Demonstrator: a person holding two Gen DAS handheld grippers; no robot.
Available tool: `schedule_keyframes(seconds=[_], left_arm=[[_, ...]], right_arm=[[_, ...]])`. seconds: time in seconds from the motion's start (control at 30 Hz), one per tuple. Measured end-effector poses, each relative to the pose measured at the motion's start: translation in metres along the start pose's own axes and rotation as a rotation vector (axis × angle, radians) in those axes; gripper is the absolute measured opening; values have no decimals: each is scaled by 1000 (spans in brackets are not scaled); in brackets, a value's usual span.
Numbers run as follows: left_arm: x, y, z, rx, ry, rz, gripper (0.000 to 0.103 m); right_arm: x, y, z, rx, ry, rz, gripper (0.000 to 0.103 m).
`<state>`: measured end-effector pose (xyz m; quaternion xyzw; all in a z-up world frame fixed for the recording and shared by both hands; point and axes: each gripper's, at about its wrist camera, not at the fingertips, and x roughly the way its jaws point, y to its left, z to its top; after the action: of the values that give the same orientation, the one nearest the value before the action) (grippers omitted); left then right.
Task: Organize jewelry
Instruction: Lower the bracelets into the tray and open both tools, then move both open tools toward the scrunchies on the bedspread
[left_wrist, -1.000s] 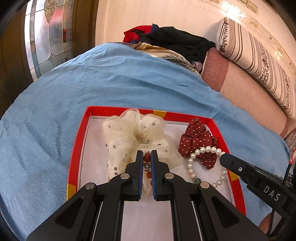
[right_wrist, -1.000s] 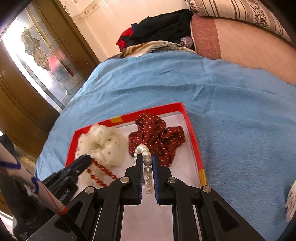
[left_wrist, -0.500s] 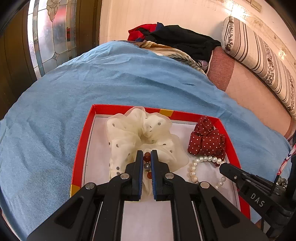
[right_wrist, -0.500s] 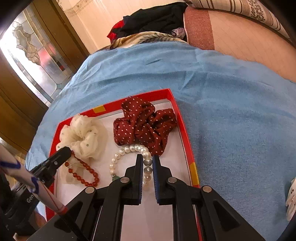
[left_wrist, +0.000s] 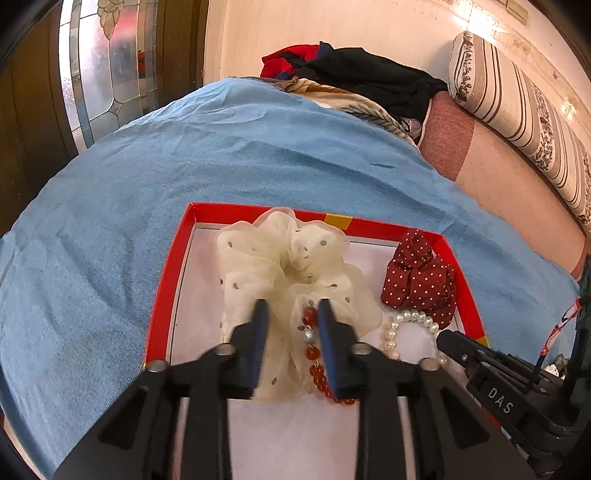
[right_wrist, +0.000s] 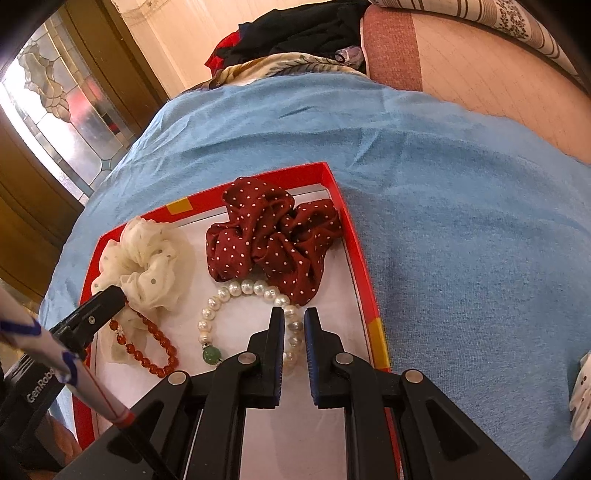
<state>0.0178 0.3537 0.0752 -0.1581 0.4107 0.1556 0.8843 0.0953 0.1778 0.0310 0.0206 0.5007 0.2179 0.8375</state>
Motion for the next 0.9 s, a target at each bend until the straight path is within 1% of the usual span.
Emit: schedule_keyframes(seconds=[0.03, 0.13, 0.37, 0.47, 0.9], left_arm=[[-1, -1, 0, 0, -4, 0, 32], [-2, -3, -1, 10, -10, 5, 33], [-7, -6, 0, 23, -30, 16, 40], [-9, -8, 1, 28, -41, 22, 45], [-14, -12, 2, 37, -61, 32, 47]], right_arm=[[0, 0, 0, 1, 2, 1, 17], [-1, -1, 0, 3, 2, 11, 26], [-8, 1, -1, 0, -6, 17, 28], [-12, 1, -2, 3, -11, 20, 35], [-35, 2, -3, 2, -38, 32, 38]])
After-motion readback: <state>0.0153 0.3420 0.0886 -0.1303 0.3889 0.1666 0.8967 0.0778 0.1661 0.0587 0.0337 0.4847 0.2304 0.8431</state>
